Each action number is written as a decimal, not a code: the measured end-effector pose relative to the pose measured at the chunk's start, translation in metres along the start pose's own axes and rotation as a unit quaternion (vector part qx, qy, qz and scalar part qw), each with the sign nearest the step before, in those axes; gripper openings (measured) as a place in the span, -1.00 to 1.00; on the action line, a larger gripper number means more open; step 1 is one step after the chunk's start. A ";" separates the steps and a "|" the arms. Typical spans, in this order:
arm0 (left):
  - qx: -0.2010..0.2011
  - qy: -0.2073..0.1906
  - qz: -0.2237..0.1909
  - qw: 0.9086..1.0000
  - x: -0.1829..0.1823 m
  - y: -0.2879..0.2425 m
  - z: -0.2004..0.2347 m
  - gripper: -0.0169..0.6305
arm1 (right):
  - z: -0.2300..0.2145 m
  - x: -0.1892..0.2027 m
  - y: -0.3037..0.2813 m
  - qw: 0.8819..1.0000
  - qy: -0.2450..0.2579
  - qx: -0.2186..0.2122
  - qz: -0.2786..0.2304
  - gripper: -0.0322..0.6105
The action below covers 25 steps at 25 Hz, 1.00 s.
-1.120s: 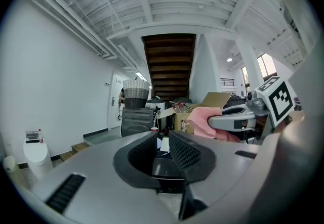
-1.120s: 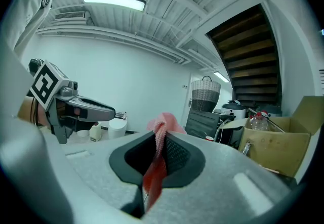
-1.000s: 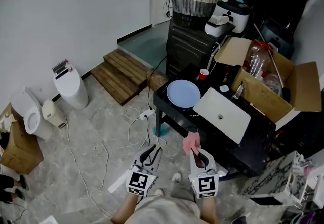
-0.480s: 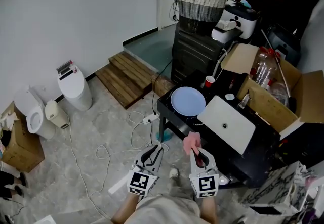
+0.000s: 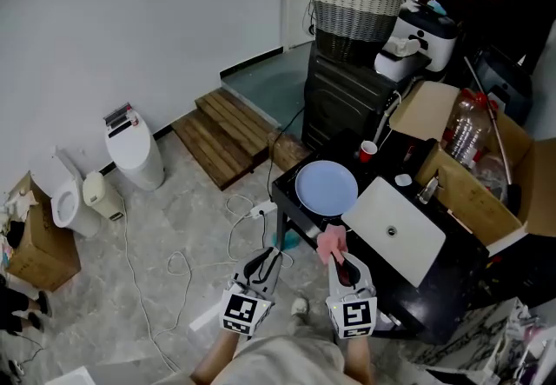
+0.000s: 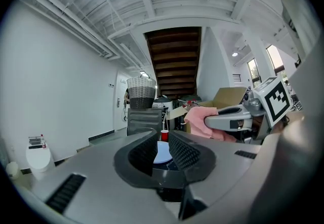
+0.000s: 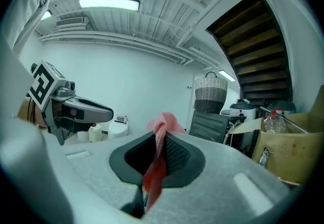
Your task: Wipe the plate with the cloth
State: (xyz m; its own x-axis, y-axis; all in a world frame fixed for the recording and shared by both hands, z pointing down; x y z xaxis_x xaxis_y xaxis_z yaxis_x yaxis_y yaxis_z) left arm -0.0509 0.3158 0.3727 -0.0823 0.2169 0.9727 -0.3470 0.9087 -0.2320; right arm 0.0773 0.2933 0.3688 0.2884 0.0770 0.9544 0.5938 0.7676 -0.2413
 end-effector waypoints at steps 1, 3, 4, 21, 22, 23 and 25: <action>0.000 0.000 0.001 1.000 -0.001 -0.006 0.001 -0.73 | -0.005 0.001 -0.004 1.000 0.003 -0.003 -0.002 -0.82; -0.001 0.001 0.003 1.000 -0.003 -0.018 0.002 -0.73 | -0.014 0.002 -0.013 1.000 0.008 -0.007 -0.006 -0.82; -0.001 0.001 0.004 1.000 -0.004 -0.024 0.002 -0.73 | -0.018 0.003 -0.018 1.000 0.008 -0.008 -0.006 -0.82; -0.037 0.008 0.030 0.999 -0.020 -0.127 0.029 -0.74 | -0.098 0.006 -0.098 0.998 -0.017 -0.044 0.033 -0.82; -0.042 0.008 0.034 0.999 -0.019 -0.133 0.031 -0.74 | -0.103 0.006 -0.103 0.998 -0.011 -0.048 0.028 -0.82; -0.045 0.009 0.035 0.998 -0.019 -0.138 0.033 -0.74 | -0.107 0.005 -0.108 0.998 -0.005 -0.051 0.022 -0.82; -0.047 0.012 0.030 0.998 -0.026 -0.150 0.034 -0.74 | -0.117 0.003 -0.118 0.998 0.003 -0.056 0.016 -0.82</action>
State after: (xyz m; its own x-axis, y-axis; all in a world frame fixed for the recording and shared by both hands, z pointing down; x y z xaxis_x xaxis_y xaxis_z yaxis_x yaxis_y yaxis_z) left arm -0.0284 0.1616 0.3823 -0.0781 0.2783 0.9573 -0.2537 0.9231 -0.2891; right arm 0.0961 0.1290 0.3794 0.3117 0.0961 0.9453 0.6653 0.6883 -0.2894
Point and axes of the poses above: the fingertips, and each gripper's own axes: y backward along the fingers, z to its left, x out of its underside, the point moved 1 cm from there along y, backward along the fingers, and after that the axes turned 7 degrees about z, right-handed, at the moved point
